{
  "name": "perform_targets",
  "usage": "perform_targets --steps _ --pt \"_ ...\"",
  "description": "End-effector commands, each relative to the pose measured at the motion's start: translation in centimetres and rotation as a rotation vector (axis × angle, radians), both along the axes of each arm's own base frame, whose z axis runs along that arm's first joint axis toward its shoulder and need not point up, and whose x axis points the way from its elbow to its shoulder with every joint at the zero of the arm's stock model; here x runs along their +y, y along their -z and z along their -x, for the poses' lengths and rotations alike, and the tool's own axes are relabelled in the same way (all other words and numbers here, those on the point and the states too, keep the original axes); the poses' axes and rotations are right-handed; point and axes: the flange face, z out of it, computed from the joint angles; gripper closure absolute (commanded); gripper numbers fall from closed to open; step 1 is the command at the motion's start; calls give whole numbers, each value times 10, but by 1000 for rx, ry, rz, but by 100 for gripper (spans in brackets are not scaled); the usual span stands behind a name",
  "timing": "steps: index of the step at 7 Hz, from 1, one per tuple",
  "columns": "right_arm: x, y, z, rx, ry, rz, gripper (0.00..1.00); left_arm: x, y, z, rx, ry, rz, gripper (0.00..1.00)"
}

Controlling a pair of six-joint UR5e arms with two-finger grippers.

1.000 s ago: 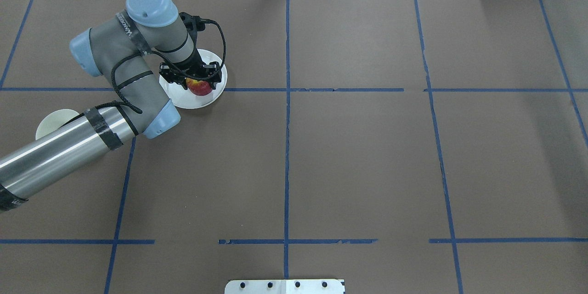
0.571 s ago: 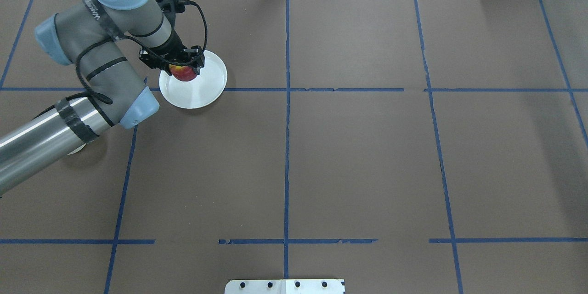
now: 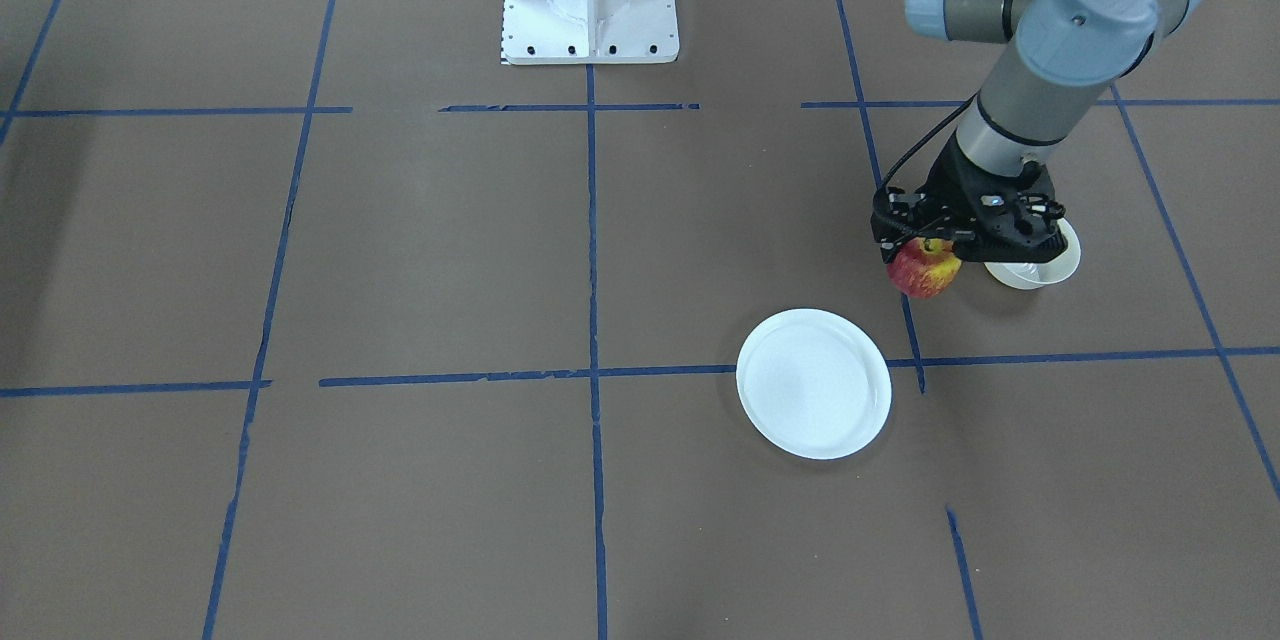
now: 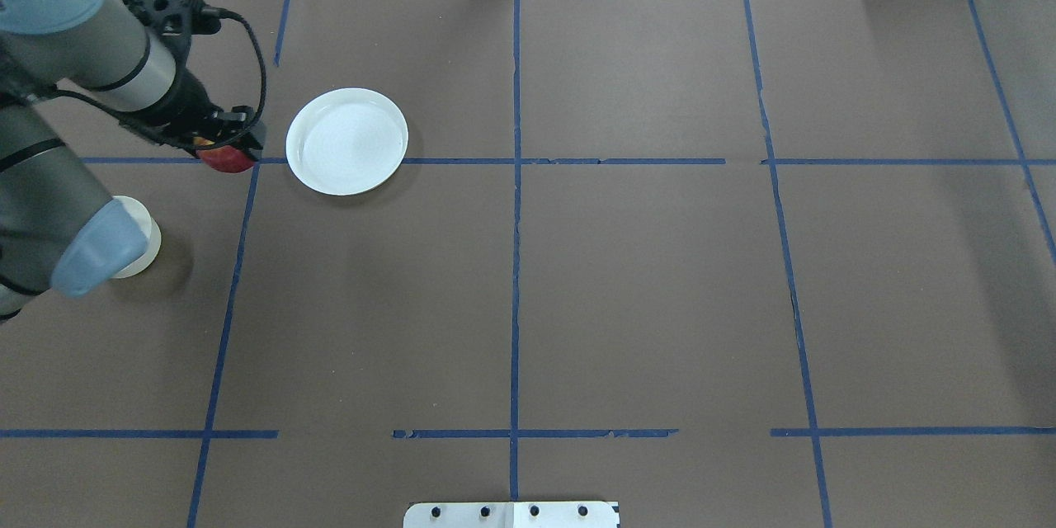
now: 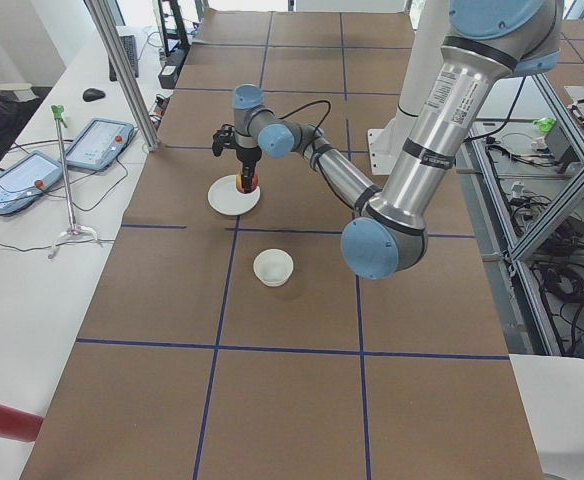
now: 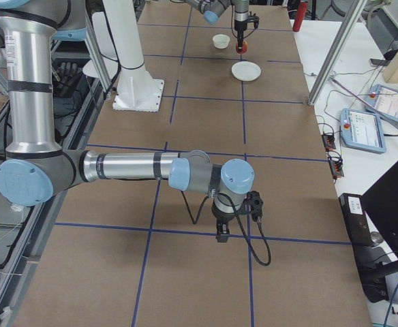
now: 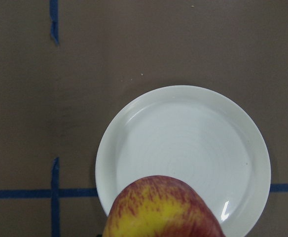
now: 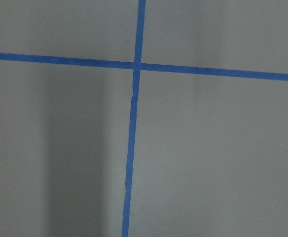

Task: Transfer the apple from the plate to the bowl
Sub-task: 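Lift the apple with the left gripper and carry it over the white bowl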

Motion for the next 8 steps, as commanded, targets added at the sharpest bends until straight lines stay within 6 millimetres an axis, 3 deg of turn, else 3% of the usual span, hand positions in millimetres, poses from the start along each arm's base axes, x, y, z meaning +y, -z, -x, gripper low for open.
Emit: perform_targets --steps 1,2,4,6,8 --pt "0 0 0 0 0 0 0 66 -89 56 8 4 -13 100" --pt "0 0 0 0 0 0 0 91 -129 77 18 7 -27 100" --pt "0 0 0 0 0 0 0 88 -165 73 0 4 0 100" --pt "0 0 0 0 0 0 0 84 -181 66 -16 -5 16 100" --pt "0 0 0 0 0 0 0 68 -180 53 -15 -5 14 100"
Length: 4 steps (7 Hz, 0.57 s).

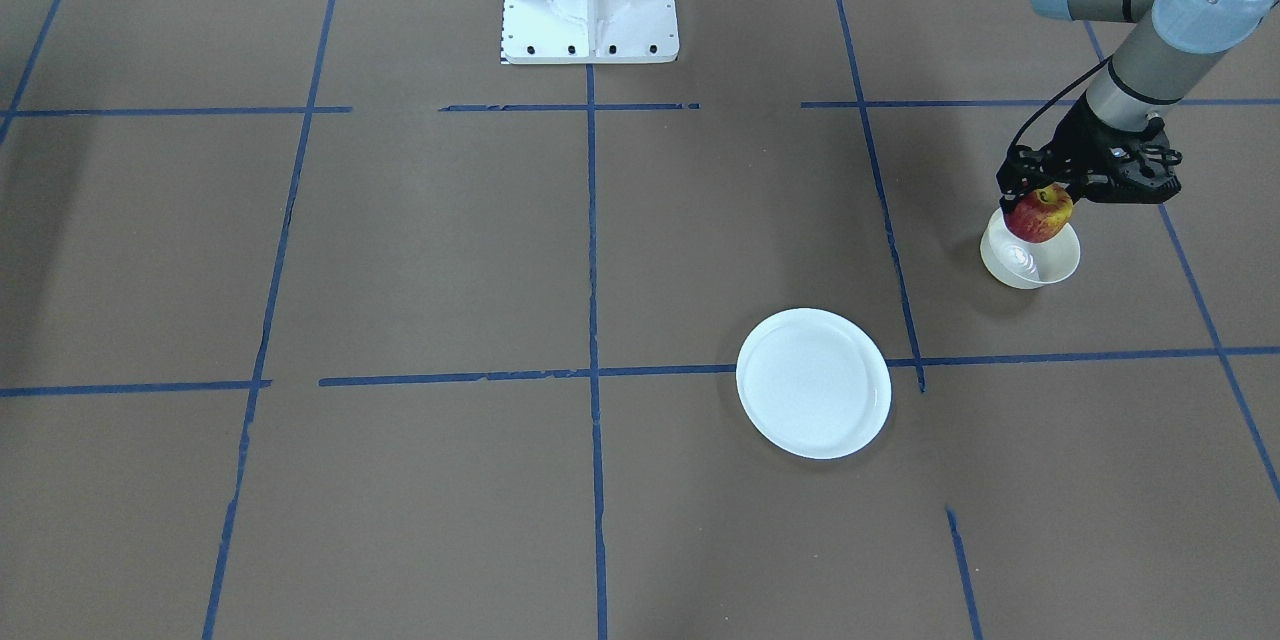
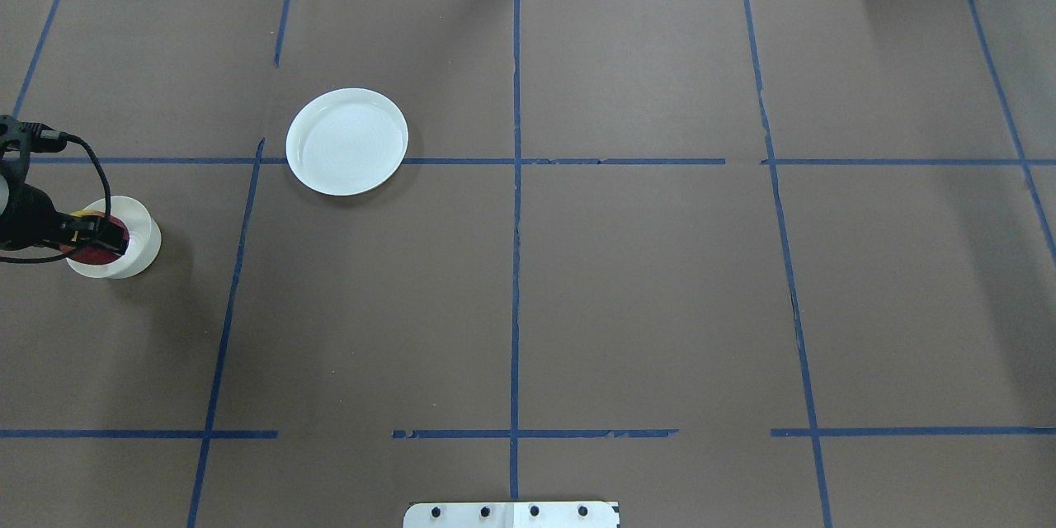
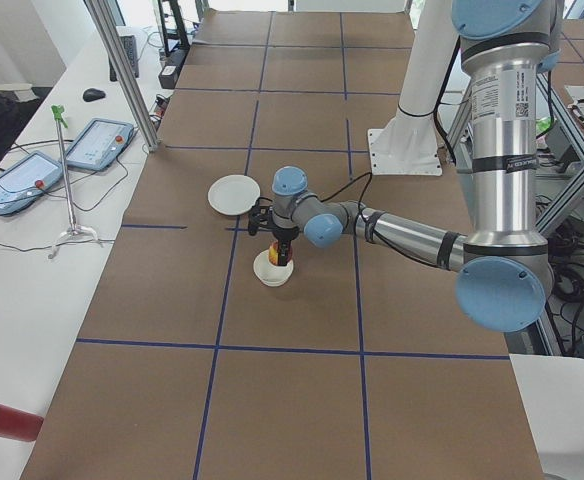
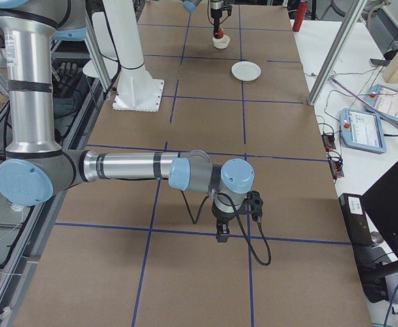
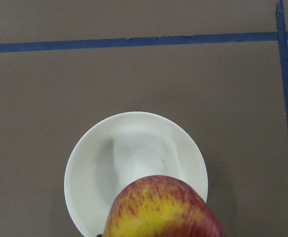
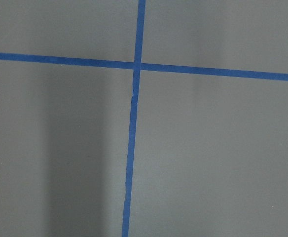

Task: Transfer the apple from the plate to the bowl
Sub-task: 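Lower the apple into the bowl and open the left gripper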

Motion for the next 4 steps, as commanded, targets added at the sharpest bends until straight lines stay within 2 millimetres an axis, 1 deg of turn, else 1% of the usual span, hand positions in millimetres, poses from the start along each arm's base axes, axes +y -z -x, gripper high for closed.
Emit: perform_targets --steps 1,3,4 --pt "0 0 0 0 0 0 0 -11 -3 -9 -4 -2 2 100" --pt "0 0 0 0 0 0 0 -11 -9 -8 -13 -26 -15 100" --pt "0 0 0 0 0 0 0 -11 -15 -9 -21 -32 -12 100"
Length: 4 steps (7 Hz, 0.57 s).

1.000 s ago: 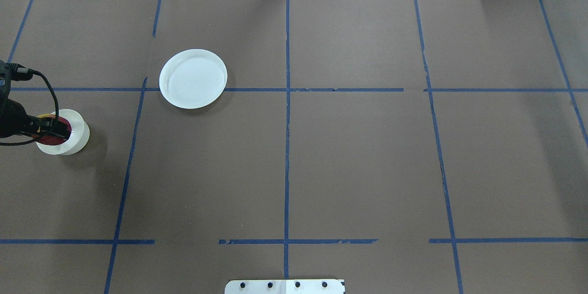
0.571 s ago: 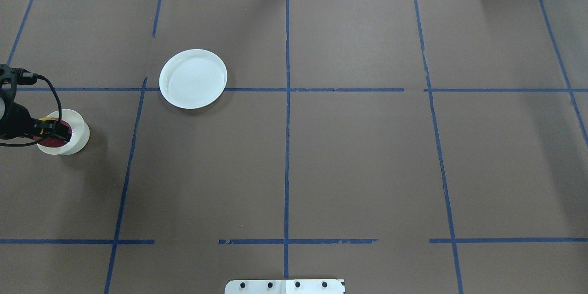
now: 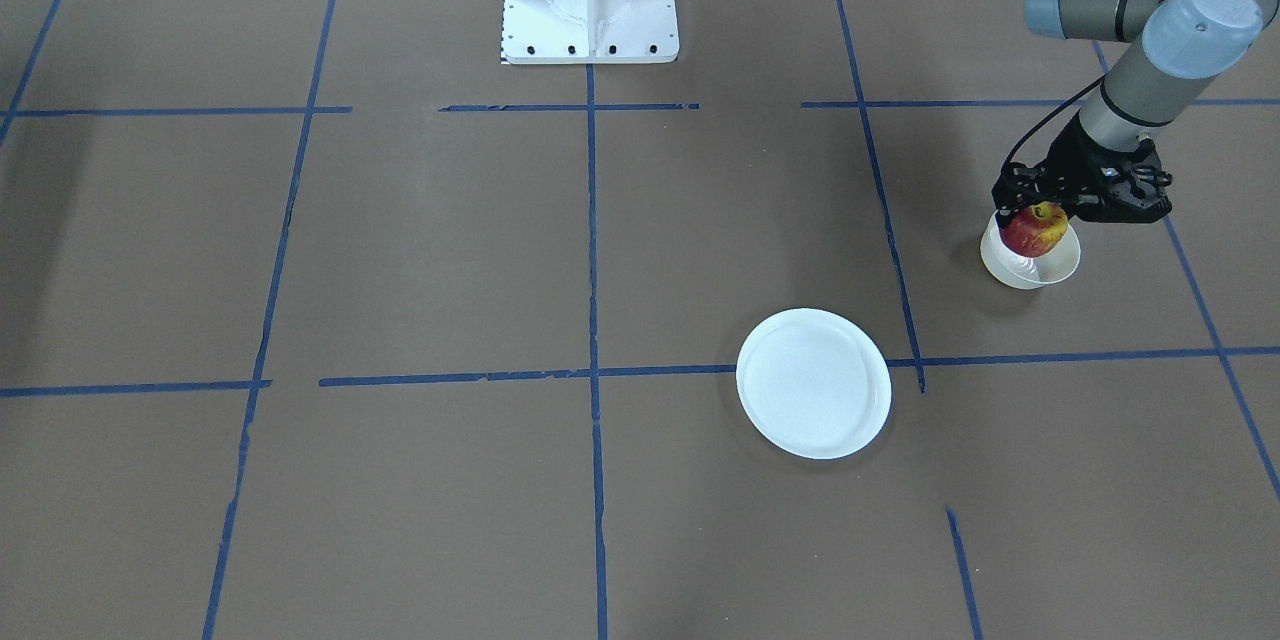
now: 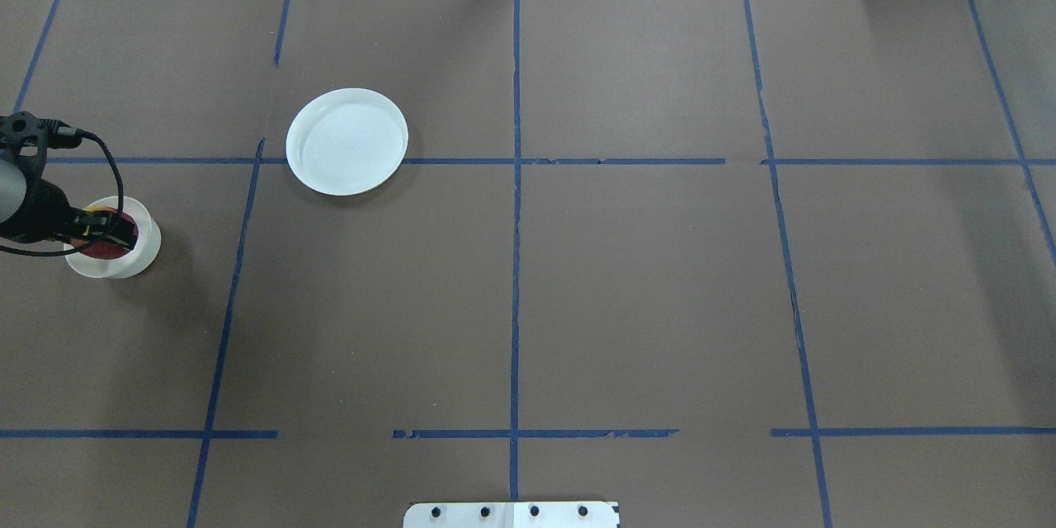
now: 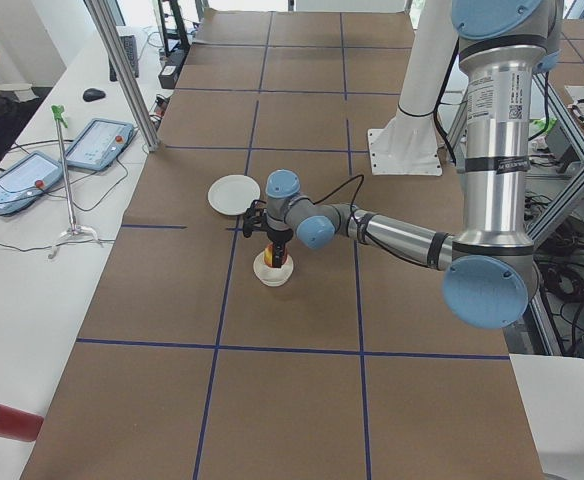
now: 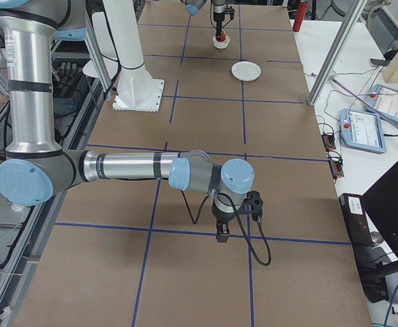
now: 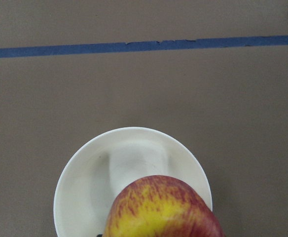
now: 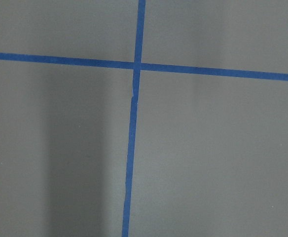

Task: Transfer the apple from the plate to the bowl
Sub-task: 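Lower the apple into the bowl and open the left gripper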

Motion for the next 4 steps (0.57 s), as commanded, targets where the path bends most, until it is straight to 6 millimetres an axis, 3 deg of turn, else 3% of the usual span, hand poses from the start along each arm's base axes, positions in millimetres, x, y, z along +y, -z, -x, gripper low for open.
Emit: perform_targets --steps 1,2,3,4 --pt "0 0 0 0 0 0 0 -1 -7 0 -9 -11 -3 100" --pt "0 0 0 0 0 0 0 -1 -10 0 -13 -12 0 100" --pt "0 0 0 0 0 0 0 -1 -10 0 -13 -12 0 58" --pt "0 0 0 0 0 0 0 -2 -11 1 -14 -12 0 1"
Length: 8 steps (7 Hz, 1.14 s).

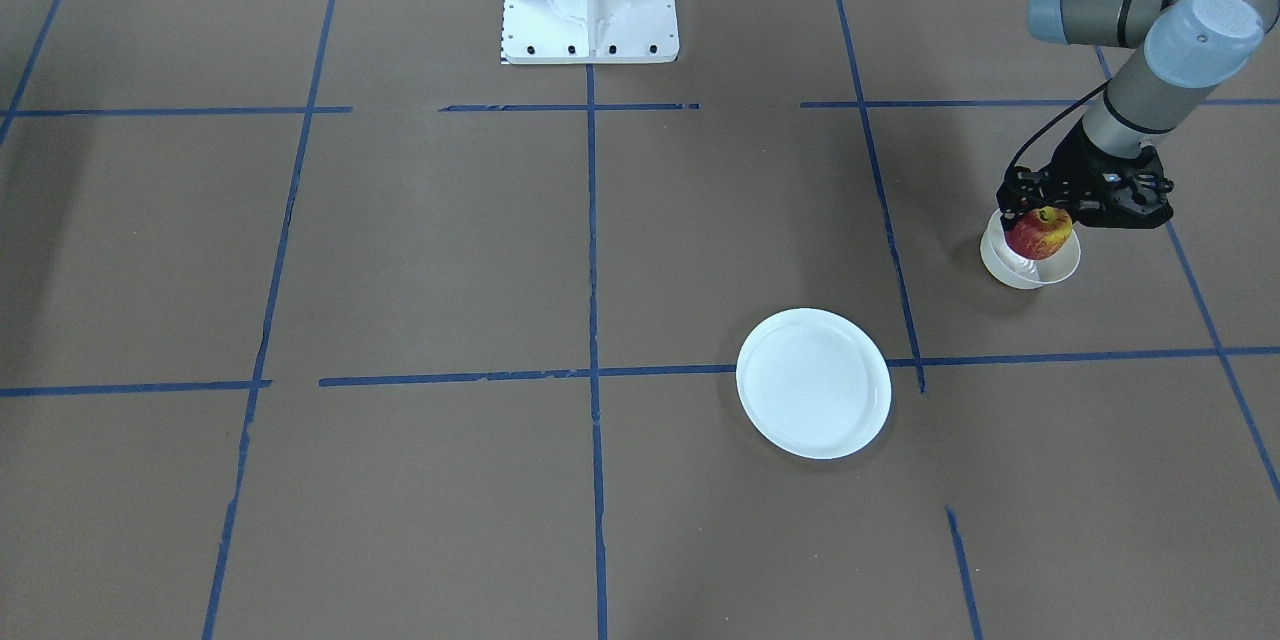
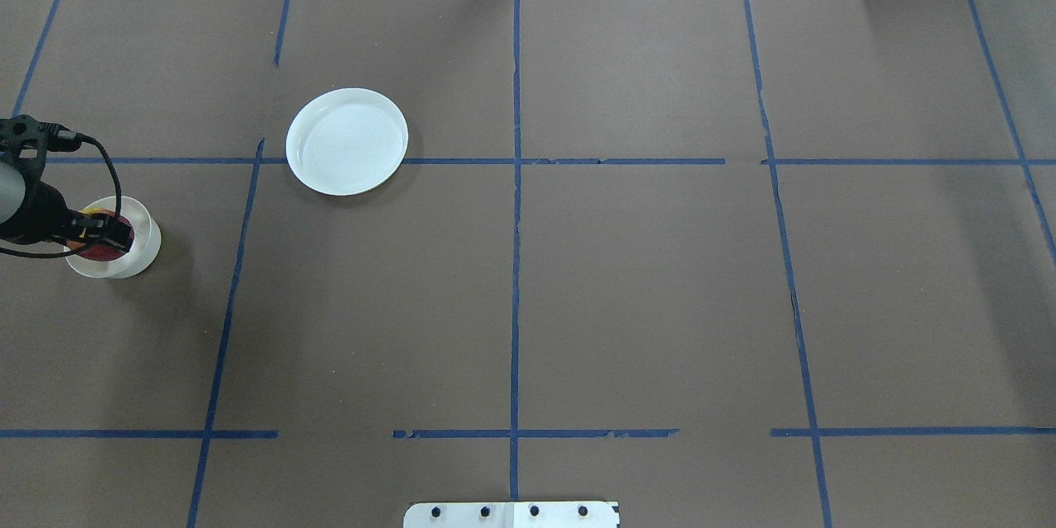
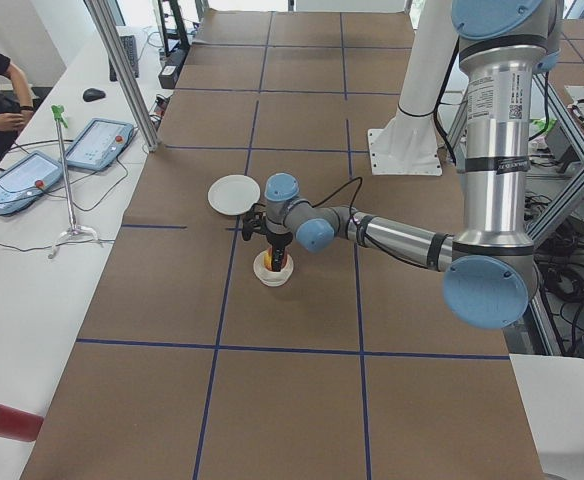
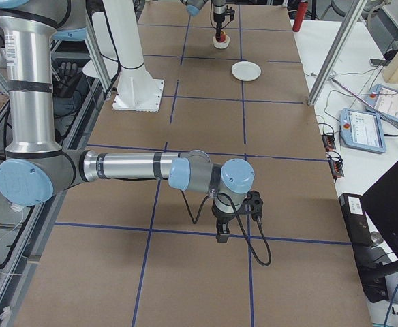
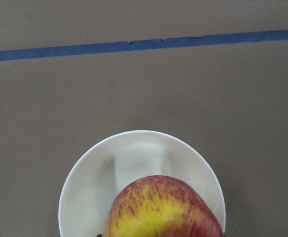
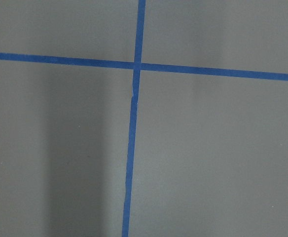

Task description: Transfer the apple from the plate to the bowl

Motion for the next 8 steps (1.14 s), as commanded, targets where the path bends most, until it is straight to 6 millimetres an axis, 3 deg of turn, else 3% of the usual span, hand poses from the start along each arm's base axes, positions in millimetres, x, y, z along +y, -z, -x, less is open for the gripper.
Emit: perform_targets --steps 1,3,7,8 --pt "0 0 0 0 0 0 0 -1 0 2 -1 0 -4 0" --pt "0 0 0 0 0 0 0 -3 4 6 5 8 -9 0" --pt "0 0 0 0 0 0 0 -67 24 120 -40 -28 -179 0" --pt "0 0 0 0 0 0 0 -70 20 144 -36 -81 -198 0"
